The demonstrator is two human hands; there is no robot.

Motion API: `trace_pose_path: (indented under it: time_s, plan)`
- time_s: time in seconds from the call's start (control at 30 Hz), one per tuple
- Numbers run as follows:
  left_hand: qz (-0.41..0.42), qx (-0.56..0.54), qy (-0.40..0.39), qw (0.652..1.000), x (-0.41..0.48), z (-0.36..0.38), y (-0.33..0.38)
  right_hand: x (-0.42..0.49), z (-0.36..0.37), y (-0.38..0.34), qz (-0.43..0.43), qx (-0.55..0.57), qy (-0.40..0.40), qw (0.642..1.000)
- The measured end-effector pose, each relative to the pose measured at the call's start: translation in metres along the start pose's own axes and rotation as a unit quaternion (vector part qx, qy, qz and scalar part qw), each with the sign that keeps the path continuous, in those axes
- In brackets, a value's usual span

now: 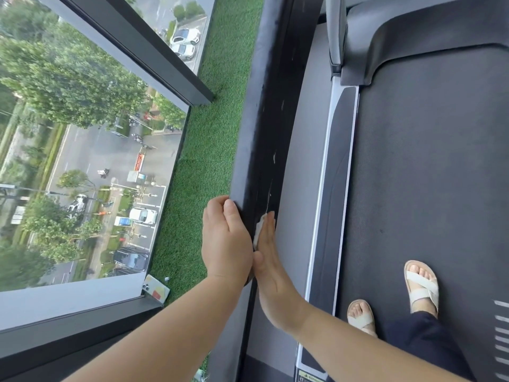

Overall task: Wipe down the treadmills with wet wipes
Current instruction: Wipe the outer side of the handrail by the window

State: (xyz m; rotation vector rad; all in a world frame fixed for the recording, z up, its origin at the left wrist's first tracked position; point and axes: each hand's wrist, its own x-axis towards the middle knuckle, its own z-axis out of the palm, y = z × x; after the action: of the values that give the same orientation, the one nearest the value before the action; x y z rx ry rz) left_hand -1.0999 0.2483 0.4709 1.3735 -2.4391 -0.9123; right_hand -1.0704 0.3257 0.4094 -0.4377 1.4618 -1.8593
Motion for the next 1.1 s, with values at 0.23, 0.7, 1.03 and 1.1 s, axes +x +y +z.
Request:
trace_pose_path:
  time_s: [0.23,0.7,1.03,1.1]
  plan:
    - [0.001,-0.002,0.000,1.000,-0.001,0.001,0.000,0.026,-0.006,-0.005,0.061,0.048,0.050,0.996]
    - [-0.005,-0.006,-0.003,1.000,-0.001,0.000,0.001,0.018,-0.009,-0.002,-0.026,-0.004,0.014,1.000]
    - [0.002,-0.002,-0.003,1.000,0.000,0.000,0.001,0.025,-0.012,0.004,-0.030,-0.021,0.024,0.999]
    - [-0.004,0.002,-0.002,1.000,0.000,0.000,0.002,0.036,-0.017,0.005,0.014,0.014,0.052,0.998]
